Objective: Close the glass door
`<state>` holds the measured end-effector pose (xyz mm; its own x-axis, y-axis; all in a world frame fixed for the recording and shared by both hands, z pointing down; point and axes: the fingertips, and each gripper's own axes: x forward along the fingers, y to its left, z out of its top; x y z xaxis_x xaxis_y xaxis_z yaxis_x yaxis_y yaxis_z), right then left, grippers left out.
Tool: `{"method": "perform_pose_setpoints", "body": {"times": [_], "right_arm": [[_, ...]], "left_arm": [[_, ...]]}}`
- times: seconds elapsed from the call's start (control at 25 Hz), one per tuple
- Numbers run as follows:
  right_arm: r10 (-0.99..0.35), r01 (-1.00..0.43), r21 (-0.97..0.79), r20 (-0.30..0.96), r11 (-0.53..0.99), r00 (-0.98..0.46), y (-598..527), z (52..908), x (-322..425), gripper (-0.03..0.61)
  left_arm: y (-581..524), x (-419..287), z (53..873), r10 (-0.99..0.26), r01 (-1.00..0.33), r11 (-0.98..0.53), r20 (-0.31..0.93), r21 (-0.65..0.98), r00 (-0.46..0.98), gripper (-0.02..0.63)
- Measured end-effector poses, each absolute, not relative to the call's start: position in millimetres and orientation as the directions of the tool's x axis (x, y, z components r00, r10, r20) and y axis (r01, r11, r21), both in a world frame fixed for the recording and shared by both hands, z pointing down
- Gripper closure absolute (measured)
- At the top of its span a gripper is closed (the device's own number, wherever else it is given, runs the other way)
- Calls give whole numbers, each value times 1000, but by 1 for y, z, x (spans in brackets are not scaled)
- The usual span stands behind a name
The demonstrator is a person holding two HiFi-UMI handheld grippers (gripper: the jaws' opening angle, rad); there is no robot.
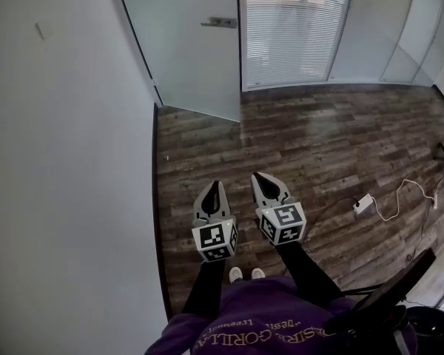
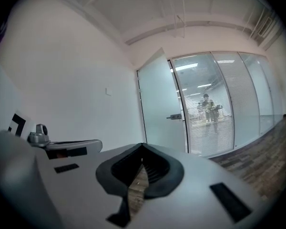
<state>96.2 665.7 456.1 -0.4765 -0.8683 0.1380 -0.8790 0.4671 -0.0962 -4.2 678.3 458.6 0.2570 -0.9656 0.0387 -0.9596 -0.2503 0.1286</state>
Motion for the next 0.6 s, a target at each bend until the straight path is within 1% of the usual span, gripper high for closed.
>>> {"method": "perform_pose_setpoints", "body": {"times": [0.28, 0.6], "right_arm": [[-877, -884, -105, 118, 456, -466, 657, 453, 77, 588], [-897, -901, -110, 96, 421, -431, 630, 458, 67, 588]], "left_arm": [[670, -23, 459, -961, -954, -267, 33, 133, 273, 614], [640, -34, 476, -952, -946, -289, 61, 146, 300, 614]]}}
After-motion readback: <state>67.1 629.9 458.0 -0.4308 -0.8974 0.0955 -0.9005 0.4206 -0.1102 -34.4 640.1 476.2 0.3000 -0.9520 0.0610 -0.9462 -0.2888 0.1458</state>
